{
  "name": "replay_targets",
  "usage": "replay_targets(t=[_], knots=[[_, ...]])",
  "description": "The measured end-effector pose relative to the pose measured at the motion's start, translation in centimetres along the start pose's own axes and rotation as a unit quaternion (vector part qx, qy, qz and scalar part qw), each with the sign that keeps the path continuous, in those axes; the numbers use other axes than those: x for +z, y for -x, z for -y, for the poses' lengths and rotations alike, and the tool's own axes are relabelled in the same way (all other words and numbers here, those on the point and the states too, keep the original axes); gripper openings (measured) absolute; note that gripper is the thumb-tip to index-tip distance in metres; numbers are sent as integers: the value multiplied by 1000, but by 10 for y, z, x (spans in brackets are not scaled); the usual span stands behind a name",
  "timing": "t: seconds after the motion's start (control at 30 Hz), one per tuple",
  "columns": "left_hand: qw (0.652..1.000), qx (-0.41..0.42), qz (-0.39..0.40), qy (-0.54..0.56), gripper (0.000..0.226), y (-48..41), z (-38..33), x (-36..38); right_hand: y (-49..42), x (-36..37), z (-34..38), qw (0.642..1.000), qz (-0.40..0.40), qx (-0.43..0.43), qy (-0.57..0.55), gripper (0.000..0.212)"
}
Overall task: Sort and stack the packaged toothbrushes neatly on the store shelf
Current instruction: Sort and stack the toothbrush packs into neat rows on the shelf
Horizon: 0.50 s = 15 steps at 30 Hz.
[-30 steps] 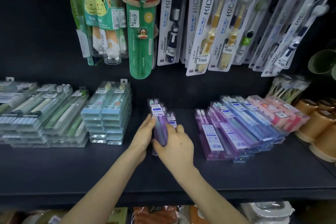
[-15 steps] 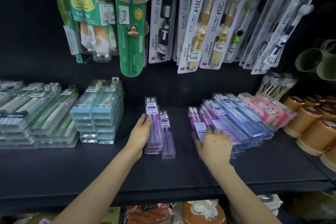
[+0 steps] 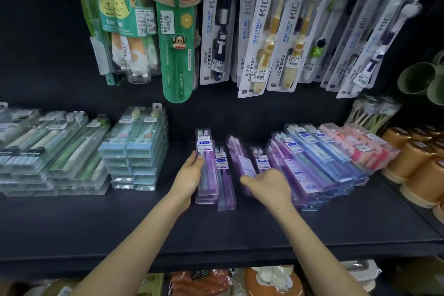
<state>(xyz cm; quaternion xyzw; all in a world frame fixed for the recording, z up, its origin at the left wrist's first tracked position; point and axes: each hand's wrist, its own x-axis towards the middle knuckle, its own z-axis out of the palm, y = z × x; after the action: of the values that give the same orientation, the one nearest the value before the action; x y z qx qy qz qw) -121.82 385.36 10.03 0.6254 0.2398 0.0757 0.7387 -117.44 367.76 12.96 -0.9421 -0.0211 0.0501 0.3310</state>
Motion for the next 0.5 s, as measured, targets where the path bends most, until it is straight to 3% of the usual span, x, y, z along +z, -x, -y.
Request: replay_targets(t=[0.2,0.37,0.5], knots=[[1000,-2,-2,11,49,-4,-1,3,16,27,12,992,92,-76,-37,46],[1000,-8,6,21,51,-4,-1,4,5,5,-11,994,43,-100,-31,35],[1000,-4,12,16,50,-5,1,5,10,18,-10,970,144,-67,-182,38]])
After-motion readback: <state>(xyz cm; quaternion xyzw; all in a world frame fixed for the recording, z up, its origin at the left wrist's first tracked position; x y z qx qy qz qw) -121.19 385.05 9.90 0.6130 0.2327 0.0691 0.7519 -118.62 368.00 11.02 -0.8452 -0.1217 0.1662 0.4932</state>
